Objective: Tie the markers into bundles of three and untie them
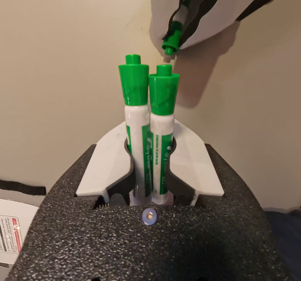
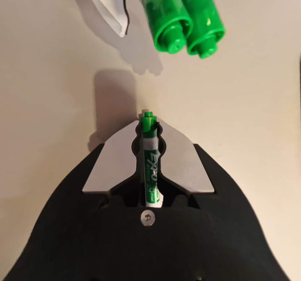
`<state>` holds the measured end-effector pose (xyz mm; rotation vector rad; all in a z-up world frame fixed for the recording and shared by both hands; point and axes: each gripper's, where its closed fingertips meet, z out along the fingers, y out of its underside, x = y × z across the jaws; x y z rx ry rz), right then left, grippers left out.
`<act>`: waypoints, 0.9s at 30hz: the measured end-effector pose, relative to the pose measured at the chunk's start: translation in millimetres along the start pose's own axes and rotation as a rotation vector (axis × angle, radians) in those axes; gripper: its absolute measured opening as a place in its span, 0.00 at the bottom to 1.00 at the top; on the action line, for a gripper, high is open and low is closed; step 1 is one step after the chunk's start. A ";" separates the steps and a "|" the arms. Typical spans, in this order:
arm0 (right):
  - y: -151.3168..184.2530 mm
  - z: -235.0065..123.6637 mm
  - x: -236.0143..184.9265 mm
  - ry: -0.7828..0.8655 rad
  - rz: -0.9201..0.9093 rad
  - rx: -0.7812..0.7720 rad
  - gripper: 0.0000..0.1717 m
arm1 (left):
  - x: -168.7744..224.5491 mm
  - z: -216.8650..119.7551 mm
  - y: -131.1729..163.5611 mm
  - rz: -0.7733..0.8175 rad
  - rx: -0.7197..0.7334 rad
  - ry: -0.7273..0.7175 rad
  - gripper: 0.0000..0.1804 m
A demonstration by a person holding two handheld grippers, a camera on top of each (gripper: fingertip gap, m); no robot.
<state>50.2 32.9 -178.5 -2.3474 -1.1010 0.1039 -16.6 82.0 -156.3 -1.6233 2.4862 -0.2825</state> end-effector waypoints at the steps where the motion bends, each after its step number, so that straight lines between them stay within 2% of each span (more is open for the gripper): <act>1: -4.4 -5.3 1.2 0.005 0.027 0.044 0.10 | -0.8 -0.3 1.5 -0.003 0.000 -0.001 0.23; 6: -35.8 -53.3 2.3 0.010 0.190 0.417 0.10 | -1.1 -1.9 1.4 -0.002 0.008 -0.002 0.23; 11: -36.4 -82.4 -0.3 0.034 0.265 0.639 0.10 | 1.7 1.4 -0.9 0.010 -0.002 0.001 0.23; 16: -25.3 -93.1 0.4 0.089 0.308 0.717 0.10 | 5.2 3.3 -3.1 0.020 -0.008 0.003 0.23; 27: -7.6 -102.9 7.8 0.148 0.339 0.669 0.11 | 8.7 4.5 -5.6 0.038 -0.009 0.007 0.23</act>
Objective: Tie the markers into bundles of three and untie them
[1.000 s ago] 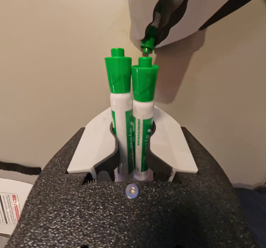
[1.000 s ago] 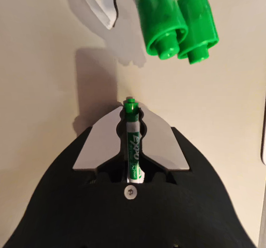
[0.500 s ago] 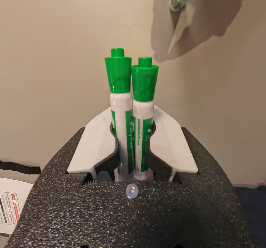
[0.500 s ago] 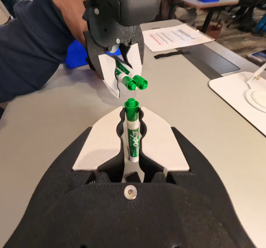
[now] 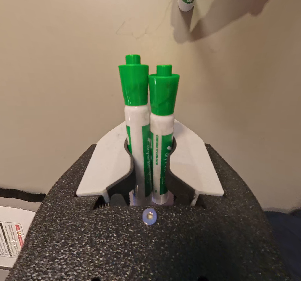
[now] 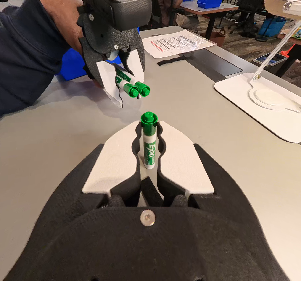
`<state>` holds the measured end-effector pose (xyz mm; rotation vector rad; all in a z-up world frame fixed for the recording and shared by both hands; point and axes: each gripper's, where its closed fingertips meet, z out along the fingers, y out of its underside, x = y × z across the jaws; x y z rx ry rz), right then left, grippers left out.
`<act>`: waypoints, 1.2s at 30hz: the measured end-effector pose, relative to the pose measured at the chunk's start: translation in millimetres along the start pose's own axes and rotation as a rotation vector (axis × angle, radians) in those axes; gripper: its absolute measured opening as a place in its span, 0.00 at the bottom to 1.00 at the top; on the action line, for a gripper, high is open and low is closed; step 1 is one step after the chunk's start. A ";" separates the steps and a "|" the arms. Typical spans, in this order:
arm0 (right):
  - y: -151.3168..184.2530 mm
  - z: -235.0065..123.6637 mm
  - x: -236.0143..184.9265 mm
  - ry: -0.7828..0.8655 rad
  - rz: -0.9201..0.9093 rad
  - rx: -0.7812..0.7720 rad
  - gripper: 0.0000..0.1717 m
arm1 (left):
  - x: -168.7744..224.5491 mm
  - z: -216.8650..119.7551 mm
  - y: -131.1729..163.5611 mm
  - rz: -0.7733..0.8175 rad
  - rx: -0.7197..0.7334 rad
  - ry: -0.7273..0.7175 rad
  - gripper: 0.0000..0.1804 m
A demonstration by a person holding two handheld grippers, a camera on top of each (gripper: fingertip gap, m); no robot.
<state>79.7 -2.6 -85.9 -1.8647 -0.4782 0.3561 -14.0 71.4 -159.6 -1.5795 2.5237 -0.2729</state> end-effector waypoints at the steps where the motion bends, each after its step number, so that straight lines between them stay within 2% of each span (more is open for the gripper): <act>1: 0.1 -0.2 0.9 0.005 0.000 -0.004 0.11 | 0.3 0.2 -0.1 0.001 0.000 0.000 0.23; 36: 3.5 -0.6 -4.7 0.022 -0.055 -0.058 0.16 | 3.8 6.3 -2.5 0.021 -0.007 0.011 0.23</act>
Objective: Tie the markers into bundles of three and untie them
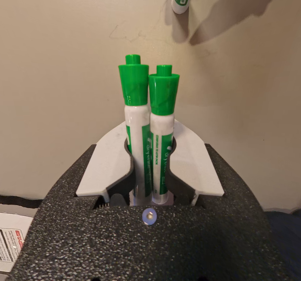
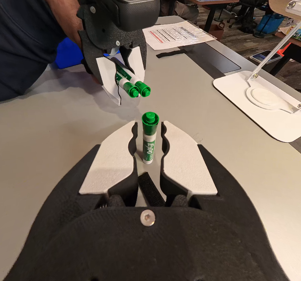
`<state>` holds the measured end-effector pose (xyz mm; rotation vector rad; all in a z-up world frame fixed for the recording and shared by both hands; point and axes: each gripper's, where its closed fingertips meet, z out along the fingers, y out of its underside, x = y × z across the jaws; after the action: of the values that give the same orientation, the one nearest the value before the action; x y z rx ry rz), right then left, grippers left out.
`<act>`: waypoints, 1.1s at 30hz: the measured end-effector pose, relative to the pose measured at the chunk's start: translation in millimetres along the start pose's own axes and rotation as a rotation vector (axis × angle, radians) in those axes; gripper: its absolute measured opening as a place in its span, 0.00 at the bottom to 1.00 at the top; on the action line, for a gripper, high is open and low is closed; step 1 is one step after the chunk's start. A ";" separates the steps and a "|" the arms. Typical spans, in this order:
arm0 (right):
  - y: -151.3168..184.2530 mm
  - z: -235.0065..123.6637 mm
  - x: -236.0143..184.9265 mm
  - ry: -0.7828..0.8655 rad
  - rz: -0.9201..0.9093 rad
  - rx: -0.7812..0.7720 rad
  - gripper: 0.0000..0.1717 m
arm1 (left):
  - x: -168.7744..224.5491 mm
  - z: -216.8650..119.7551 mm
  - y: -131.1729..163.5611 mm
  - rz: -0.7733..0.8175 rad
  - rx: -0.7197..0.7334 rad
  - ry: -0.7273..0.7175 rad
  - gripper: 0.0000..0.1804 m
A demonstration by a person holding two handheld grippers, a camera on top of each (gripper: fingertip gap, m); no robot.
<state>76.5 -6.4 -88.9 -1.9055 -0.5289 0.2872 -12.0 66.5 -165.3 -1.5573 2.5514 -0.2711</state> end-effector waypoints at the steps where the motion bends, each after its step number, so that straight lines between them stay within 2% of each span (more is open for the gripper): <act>1: -0.2 -0.2 0.0 0.002 -0.004 -0.003 0.16 | 0.1 0.2 0.0 0.001 -0.001 0.001 0.23; 8: -8.8 -5.7 4.5 0.043 -0.134 -0.087 0.19 | 0.9 1.0 -0.1 0.006 -0.003 0.004 0.23; 16: -1.0 -11.8 5.1 0.006 -0.448 -0.433 0.25 | 1.4 1.2 0.0 0.009 -0.004 0.007 0.23; 25: -0.2 -7.7 6.1 -0.164 -0.550 -0.671 0.23 | 1.8 -0.3 1.2 0.012 -0.004 0.007 0.23; 33: 7.3 -1.9 3.1 -0.195 -0.547 -0.732 0.20 | 3.1 2.4 0.9 0.019 -0.010 0.015 0.23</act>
<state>81.6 -8.8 -94.8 -2.3252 -1.3995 -0.1047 -13.7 63.9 -167.9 -1.5400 2.5814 -0.2690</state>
